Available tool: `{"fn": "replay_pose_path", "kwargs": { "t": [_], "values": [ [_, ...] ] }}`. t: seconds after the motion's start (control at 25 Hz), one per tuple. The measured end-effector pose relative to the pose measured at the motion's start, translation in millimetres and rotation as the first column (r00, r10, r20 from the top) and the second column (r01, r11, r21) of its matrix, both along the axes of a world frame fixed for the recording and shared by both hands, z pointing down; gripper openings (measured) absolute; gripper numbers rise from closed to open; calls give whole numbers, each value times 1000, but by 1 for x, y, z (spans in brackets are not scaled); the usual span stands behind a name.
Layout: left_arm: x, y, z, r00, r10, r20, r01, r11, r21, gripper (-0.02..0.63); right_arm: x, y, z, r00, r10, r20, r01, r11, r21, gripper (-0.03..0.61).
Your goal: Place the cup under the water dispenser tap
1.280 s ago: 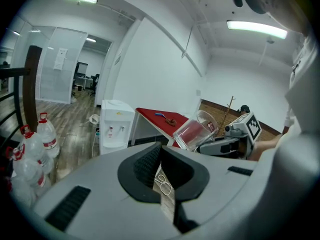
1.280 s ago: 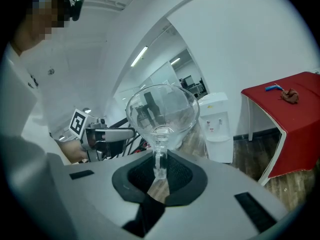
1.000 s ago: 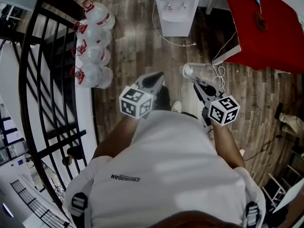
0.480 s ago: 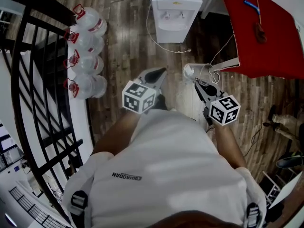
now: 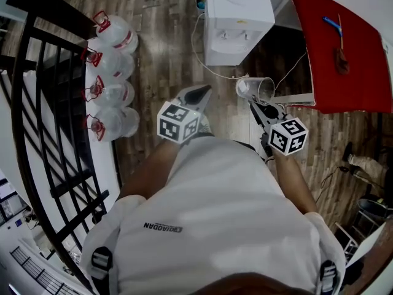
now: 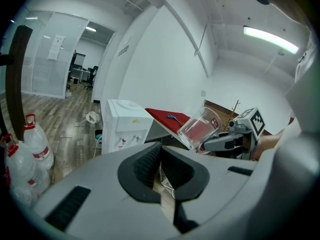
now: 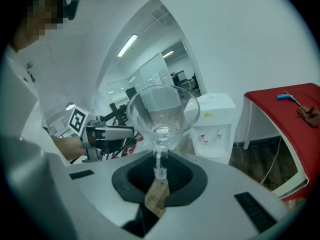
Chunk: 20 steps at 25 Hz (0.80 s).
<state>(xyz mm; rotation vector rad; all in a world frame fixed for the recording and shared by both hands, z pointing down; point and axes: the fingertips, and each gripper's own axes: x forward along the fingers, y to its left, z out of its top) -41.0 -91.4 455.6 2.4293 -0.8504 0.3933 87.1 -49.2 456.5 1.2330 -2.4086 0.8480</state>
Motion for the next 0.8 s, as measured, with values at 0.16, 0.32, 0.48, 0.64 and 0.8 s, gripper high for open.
{"fn": "replay_pose_path", "kwargs": {
  "t": [0.16,0.32,0.48,0.64,0.8],
  "values": [
    [-18,-24,8,1000,12,2,-12,1000,0,-3,-11,-26,8,999,13,-37,-13,1000,-5,43],
    [-27,-38,10,1000,13,-11,-13,1000,-6,-3,-18,-40,14,999,26,-39,-28,999,-41,43],
    [-33,-47,19,1000,1,-15,-2,1000,-22,-3,-20,-54,22,998,15,-65,-19,998,-67,43],
    [-45,-41,31,1000,-18,-10,18,998,-54,-3,-25,-66,36,997,4,-80,-11,996,-83,43],
    [-59,-35,45,999,-43,24,45,996,-76,-3,-26,-76,50,996,-13,-91,4,995,-100,43]
  ]
}}
